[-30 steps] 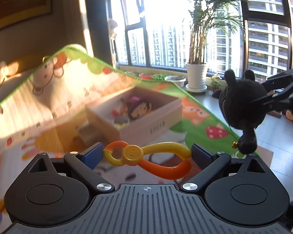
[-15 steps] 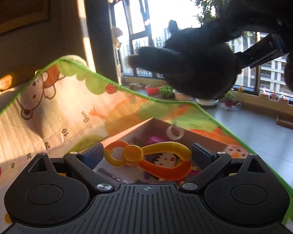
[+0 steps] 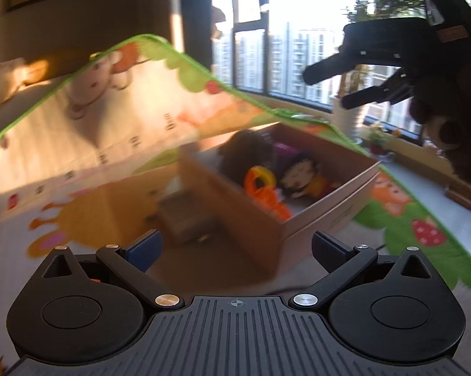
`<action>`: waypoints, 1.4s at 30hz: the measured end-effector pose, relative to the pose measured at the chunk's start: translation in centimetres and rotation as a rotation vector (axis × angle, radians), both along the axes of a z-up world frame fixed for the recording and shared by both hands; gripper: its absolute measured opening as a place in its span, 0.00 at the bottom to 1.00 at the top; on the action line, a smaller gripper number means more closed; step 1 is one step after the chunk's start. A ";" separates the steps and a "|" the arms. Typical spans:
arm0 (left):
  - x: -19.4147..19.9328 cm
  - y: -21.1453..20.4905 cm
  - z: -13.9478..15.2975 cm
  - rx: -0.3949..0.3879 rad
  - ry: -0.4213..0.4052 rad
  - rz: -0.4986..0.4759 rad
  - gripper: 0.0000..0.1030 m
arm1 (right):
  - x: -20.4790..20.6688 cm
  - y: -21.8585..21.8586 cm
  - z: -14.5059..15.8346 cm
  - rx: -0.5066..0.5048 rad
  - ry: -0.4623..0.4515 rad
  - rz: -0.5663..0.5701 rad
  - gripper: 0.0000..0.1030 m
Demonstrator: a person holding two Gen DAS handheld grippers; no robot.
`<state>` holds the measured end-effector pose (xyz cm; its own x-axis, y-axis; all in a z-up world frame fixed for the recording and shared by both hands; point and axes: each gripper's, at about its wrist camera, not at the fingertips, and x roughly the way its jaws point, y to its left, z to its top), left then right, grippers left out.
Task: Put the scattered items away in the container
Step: 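Drop the plush from the right tool and clip toy from the left tool into the pink box, then grasp the white battery charger with the right tool while the left tool moves toward the orange cup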
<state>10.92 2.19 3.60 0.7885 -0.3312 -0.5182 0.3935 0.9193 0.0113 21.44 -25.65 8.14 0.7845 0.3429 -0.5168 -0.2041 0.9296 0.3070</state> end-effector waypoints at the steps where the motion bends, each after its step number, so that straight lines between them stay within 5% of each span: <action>1: -0.2 0.9 -0.2 -0.009 0.015 0.033 1.00 | -0.3 0.6 -0.1 -0.023 0.000 0.006 0.88; 11: -1.2 7.7 -1.4 -0.132 0.088 0.255 1.00 | -0.2 8.8 0.0 -0.163 0.002 0.126 0.87; 12: -1.2 7.9 -1.5 -0.148 0.087 0.262 1.00 | 0.1 10.2 0.2 -0.193 0.007 0.157 0.81; 15: -1.3 8.3 -1.9 -0.179 0.086 0.266 1.00 | 1.7 14.4 0.0 -0.306 0.070 0.264 0.38; 16: -1.3 8.3 -2.2 -0.185 0.088 0.264 1.00 | 2.6 15.7 -0.3 -0.327 0.102 0.293 0.34; 19: -1.3 8.3 -2.7 -0.207 0.093 0.259 1.00 | 5.0 19.1 -1.7 -0.439 0.141 0.298 0.26; 26: -1.8 8.9 -2.7 -0.254 0.070 0.254 1.00 | 11.2 25.1 -7.5 -0.868 0.146 0.230 0.25; 29: -1.9 9.2 -2.8 -0.275 0.070 0.256 1.00 | 12.0 26.3 -8.9 -0.967 0.151 0.253 0.25; 34: -2.0 9.7 -2.8 -0.300 0.073 0.259 1.00 | 9.8 26.9 -9.4 -1.003 0.201 0.347 0.25; 42: -3.7 9.4 -2.5 -0.240 0.087 0.256 1.00 | -0.9 24.5 -7.7 -0.856 0.286 0.538 0.25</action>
